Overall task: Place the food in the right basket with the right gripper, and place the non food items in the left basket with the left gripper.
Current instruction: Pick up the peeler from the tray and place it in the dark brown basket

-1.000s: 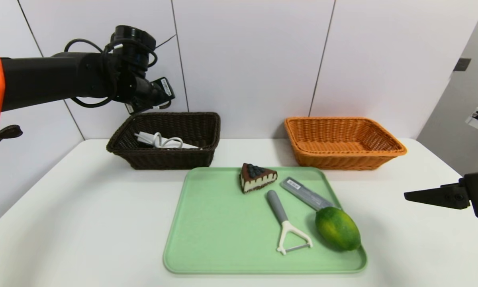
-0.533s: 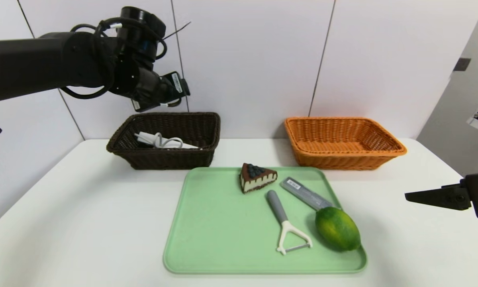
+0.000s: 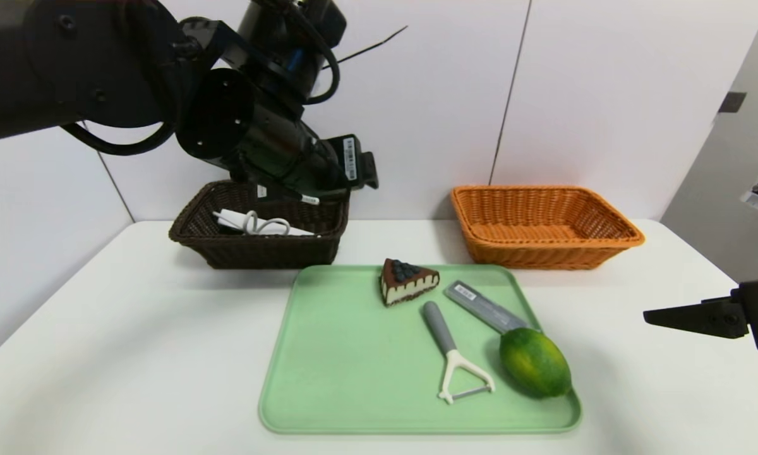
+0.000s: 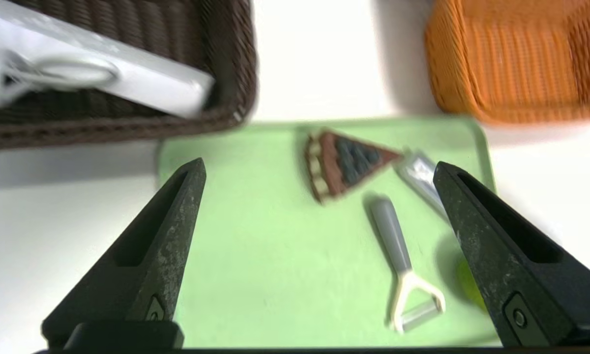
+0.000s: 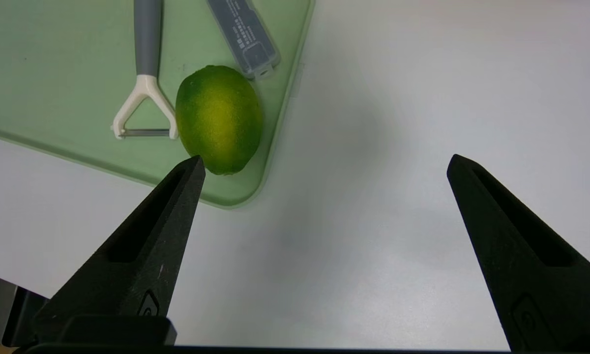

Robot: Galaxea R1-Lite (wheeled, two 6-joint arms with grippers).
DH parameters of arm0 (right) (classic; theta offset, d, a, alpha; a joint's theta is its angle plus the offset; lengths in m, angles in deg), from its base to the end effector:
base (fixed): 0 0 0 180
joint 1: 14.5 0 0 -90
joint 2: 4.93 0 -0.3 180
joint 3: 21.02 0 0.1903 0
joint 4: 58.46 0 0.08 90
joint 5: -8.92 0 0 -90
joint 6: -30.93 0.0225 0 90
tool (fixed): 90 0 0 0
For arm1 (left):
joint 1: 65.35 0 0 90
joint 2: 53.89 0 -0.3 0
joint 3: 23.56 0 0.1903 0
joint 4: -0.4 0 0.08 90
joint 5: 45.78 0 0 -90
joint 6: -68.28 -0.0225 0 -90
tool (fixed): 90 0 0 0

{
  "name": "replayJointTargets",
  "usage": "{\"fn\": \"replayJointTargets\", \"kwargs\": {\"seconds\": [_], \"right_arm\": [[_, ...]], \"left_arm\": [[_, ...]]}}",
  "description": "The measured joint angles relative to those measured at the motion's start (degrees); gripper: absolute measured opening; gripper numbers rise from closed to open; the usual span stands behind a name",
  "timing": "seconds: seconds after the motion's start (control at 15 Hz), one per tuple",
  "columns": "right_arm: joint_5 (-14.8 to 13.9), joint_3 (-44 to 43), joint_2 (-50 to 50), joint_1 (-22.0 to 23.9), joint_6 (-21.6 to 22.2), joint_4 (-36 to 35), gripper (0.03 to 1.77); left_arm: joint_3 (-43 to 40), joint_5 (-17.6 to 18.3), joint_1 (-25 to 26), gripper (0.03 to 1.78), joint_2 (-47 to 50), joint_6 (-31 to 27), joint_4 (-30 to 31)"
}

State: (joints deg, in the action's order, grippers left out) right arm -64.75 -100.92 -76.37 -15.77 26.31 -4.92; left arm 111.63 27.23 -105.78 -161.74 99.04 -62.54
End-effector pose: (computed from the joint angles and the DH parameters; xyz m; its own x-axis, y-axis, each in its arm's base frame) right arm 0.1643 0.0100 0.2405 0.6712 0.2961 -0.6795 -0.2761 0.9507 0.1416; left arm 0.2658 -0.2178 0.3139 0.7814 -0.2819 -0.5567 0.1509 0.9510 -0.2697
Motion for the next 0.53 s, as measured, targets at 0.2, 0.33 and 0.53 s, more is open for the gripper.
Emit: {"fn": "replayJointTargets", "kwargs": {"seconds": [0.2, 0.33, 0.53], "right_arm": [[0.3, 0.1, 0.1, 0.6, -0.1, 0.0, 1.7], [0.4, 0.2, 0.1, 0.7, -0.1, -0.1, 1.7], [0.4, 0.3, -0.1, 0.8, -0.1, -0.1, 1.7]], "left_arm": [[-1.8, -0.1, -5.7, 1.66, 0.6, 0.4, -4.9], [-3.0, -0.1, -9.1, 1.67, 0.3, 3.3, -5.3], [-2.8, -0.1, -12.9, 1.67, -2.2, 10.6, -5.2]]}}
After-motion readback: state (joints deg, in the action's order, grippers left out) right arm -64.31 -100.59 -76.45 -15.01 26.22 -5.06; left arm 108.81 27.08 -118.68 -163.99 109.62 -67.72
